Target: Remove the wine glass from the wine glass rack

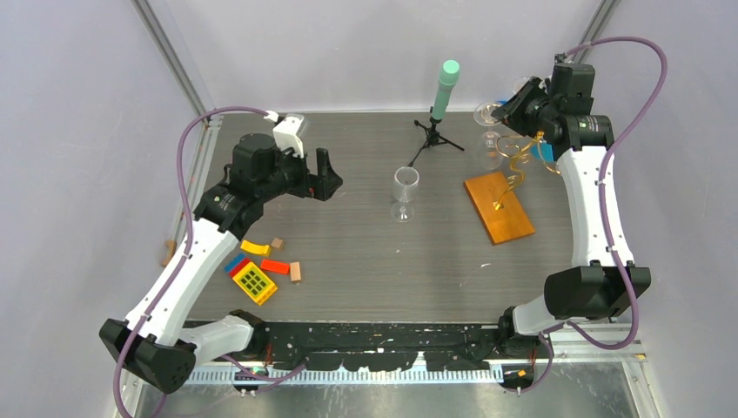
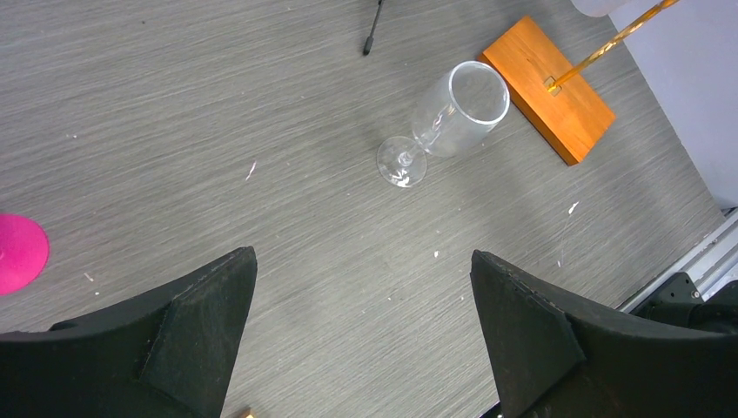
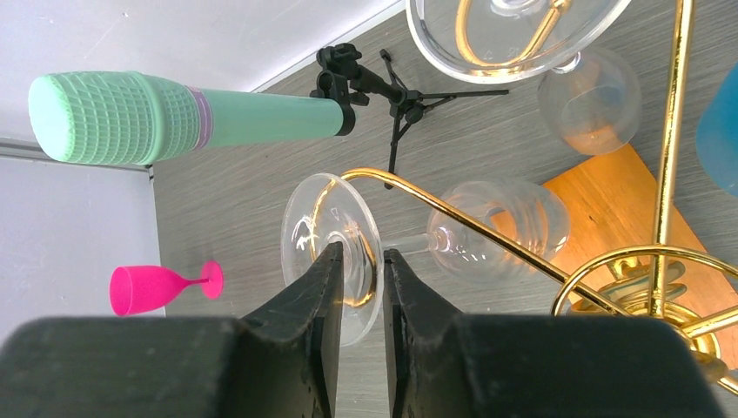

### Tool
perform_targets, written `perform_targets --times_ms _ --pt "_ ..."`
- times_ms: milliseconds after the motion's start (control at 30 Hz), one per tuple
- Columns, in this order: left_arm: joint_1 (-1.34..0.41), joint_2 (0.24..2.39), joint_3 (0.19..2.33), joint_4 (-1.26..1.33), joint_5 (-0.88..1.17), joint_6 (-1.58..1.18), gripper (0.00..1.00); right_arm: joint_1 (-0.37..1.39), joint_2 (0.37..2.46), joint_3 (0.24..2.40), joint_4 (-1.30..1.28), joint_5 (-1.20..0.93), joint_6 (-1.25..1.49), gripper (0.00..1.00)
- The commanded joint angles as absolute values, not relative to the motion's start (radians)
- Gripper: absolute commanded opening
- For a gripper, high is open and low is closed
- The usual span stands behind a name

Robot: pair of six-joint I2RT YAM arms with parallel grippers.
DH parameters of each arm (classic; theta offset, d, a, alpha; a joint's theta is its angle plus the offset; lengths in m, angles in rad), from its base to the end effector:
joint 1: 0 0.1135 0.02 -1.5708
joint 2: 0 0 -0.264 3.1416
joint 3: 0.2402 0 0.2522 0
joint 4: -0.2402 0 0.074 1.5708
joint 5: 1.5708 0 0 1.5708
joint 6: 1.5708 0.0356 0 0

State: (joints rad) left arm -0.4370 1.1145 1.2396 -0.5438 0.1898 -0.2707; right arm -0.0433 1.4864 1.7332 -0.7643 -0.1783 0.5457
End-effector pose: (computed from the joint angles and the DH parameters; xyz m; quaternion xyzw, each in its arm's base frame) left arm 0.2135 -0.1071 0.3963 0.1208 0.8277 -0.2624 0.4811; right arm 0.3154 -0.0073 0.4406 0.2071 0.8370 0.1990 0.4658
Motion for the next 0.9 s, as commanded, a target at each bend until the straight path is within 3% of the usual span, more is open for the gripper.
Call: perform_targets --times_ms 0,300,867 --pt "-0.436 1.091 1.232 -0.525 0.175 -0.249 0.96 -0.049 1.460 1.727 -0.701 -0.152 0.534 0.12" --pt "-0.436 1.086 1.228 -0.525 0.170 -0.247 0.96 -0.049 1.423 1.697 -0.625 -0.189 0.578 0.05" --pt "-0.436 1.097 1.229 -0.517 0.179 -0.248 0.96 -0.049 1.380 1.658 -0.575 -0.195 0.604 0.04"
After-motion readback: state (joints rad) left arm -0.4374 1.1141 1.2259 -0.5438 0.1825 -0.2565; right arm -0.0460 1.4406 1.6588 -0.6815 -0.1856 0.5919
